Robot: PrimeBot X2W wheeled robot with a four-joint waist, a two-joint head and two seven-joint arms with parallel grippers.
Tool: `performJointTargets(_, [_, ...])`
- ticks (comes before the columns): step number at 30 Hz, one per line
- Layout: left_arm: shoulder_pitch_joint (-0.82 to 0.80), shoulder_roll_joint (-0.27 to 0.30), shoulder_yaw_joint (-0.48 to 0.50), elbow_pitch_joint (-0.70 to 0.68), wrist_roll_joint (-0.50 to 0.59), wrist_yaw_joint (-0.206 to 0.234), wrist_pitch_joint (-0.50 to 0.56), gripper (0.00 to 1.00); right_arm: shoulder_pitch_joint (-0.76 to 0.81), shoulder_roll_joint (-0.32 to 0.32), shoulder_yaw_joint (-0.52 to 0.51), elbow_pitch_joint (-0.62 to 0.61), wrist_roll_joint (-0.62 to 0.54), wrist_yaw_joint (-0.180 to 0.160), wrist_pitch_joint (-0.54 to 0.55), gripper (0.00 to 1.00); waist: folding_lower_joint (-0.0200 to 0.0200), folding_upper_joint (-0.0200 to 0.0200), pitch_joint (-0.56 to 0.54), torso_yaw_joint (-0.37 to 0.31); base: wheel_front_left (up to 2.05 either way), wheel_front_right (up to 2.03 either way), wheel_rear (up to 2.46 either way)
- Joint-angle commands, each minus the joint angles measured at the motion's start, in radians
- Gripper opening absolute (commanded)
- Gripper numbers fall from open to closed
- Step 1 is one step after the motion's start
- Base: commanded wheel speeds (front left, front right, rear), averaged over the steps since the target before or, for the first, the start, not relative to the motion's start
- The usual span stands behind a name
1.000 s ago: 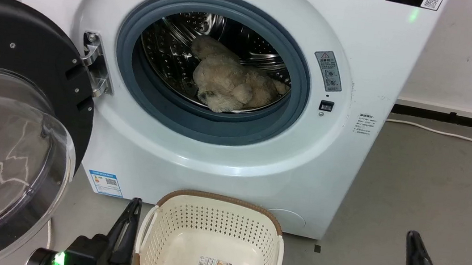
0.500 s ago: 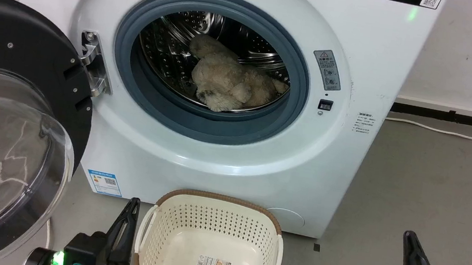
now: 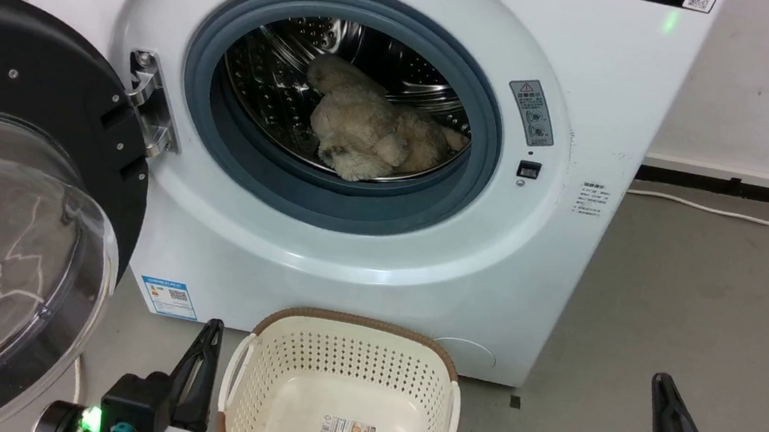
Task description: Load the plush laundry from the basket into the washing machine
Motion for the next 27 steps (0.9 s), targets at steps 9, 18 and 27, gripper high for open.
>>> performJointTargets(9, [-0.012, -0.005, 0.011, -0.012, 0.012, 0.008, 0.025, 0.00, -0.028, 0.001, 0.004, 0.007, -0.022, 0.000, 0.022, 0.00, -0.0001, -0.0001, 0.002, -0.002, 0.00, 0.00, 0.00])
performJointTargets(18, [-0.016, -0.008, 0.019, -0.018, 0.016, 0.010, 0.041, 0.00, -0.037, 0.002, 0.006, 0.009, -0.032, 0.000, 0.039, 0.00, -0.0001, -0.0001, 0.004, -0.004, 0.00, 0.00, 0.00])
performJointTargets(27, [-0.019, -0.010, 0.027, -0.024, 0.022, 0.012, 0.060, 0.00, -0.047, 0.002, 0.009, 0.012, -0.043, 0.000, 0.057, 0.00, -0.0001, -0.0001, 0.005, -0.006, 0.00, 0.00, 0.00])
